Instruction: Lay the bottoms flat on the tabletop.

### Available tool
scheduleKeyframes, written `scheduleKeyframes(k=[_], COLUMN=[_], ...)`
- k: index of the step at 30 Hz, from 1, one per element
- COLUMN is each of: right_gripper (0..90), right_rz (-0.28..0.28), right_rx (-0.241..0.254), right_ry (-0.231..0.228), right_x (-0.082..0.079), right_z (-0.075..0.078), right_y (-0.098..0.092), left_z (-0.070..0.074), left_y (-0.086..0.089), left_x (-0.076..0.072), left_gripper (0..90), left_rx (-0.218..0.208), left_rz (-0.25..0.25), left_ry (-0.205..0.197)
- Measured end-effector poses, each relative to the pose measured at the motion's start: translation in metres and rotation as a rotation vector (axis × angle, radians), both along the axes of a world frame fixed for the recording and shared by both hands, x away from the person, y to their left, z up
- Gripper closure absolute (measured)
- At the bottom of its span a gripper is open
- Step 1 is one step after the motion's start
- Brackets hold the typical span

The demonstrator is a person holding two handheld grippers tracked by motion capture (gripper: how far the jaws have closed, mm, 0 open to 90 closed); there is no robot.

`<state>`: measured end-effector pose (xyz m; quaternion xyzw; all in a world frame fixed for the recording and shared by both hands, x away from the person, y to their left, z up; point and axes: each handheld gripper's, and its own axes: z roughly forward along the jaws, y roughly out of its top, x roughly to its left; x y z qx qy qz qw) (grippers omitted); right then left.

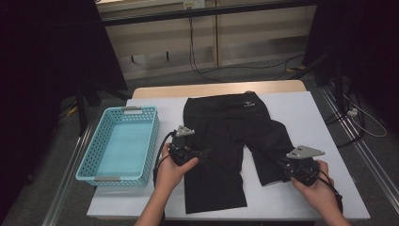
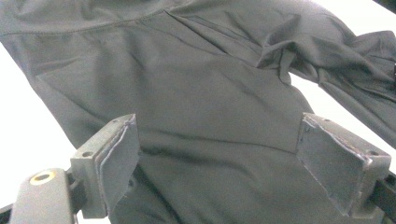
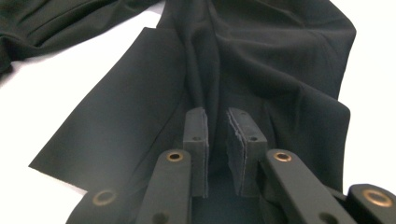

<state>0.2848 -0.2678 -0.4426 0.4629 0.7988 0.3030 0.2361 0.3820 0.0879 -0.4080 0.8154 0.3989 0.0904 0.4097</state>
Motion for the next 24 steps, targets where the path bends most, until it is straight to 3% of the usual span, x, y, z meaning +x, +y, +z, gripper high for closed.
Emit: scheduleKeyframes(k=[3,6,11,17,24], right_gripper=[78.9,78.4,67.5,60.2,61.6], right_rz=[0.021,0.028,0.023,0.012,0.019], right_rx=[-0.012,0.009,0.042,0.076,0.078], right_ry=[0.01,0.022,0.016,-0.019,-0.066], right_x=[0.001,0.003,0.001,-0.001,-0.003], right_z=[-0.003,-0.008,-0.006,-0.001,0.005], right_y=[0.004,0.005,0.003,0.006,0.013], left_z=[0.0,0.001,0.001,0.001,0.001], left_y=[0.001,0.001,0.001,0.001,0.002], left_x=[0.0,0.0,0.0,0.0,0.001], left_gripper=[14.2,14.2,14.2,14.2,14.2], left_rx=[0.001,-0.001,-0.001,-0.002,0.003], left_rz=[0.002,0.004,0.001,0.003,-0.005], left_ry=[0.0,0.0,-0.002,-0.003,0.007])
